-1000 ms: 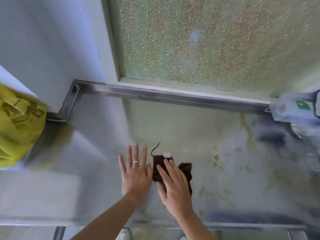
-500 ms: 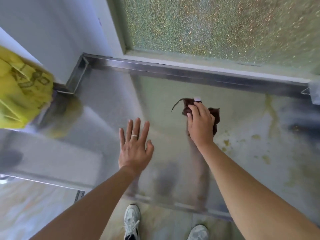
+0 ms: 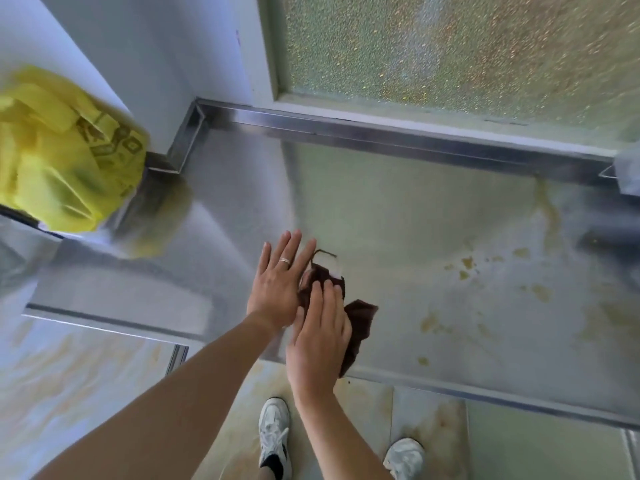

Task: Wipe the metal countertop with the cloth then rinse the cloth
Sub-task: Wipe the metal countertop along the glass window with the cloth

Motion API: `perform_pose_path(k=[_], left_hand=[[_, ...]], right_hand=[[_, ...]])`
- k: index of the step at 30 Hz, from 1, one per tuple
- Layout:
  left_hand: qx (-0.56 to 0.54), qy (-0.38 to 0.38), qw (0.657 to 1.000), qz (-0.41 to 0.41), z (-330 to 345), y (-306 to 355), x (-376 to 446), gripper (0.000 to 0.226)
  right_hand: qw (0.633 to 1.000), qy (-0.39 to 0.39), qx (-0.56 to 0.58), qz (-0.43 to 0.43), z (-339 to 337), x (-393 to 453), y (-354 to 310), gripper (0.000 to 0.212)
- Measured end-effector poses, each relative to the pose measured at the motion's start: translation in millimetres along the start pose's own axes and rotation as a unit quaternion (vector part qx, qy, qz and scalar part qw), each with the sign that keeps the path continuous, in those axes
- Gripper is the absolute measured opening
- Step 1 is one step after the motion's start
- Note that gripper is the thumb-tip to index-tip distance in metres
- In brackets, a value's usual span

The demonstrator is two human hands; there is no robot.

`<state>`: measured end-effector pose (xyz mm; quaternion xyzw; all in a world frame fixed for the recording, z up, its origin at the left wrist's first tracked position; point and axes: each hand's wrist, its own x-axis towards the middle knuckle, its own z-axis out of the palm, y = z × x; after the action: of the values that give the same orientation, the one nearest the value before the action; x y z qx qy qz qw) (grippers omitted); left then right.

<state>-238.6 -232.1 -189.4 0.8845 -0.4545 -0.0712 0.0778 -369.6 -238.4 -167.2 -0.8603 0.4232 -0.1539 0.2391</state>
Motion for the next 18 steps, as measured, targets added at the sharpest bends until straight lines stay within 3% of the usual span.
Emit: perform_pose_path(k=[6,12,16,18], left_hand=[[-0.029,0.024,0.998,-0.045,0.7,6.4,-1.9,0.058],[-0.052,0.031,0.997,-0.042,3.8,4.4,-0.5,0.063],[-0.059,0.028,0.997,-0.047,3.5,4.8,0.7,0.063],[-0.062,0.027,0.997,-0.048,2.2,5.1,0.5,0.063]], right_hand=[[0.985,-0.046,-0.104,-0.126,-26.5,13.6,70.6,0.046],[0.982,-0.002,-0.186,-0.014,-89.6,40.2,154.4,0.05],[0.987,0.056,-0.119,0.09,-67.5,31.7,111.7,0.049],[0.993,0.054,-0.094,0.053,-37.1,17.0,66.8,0.048]])
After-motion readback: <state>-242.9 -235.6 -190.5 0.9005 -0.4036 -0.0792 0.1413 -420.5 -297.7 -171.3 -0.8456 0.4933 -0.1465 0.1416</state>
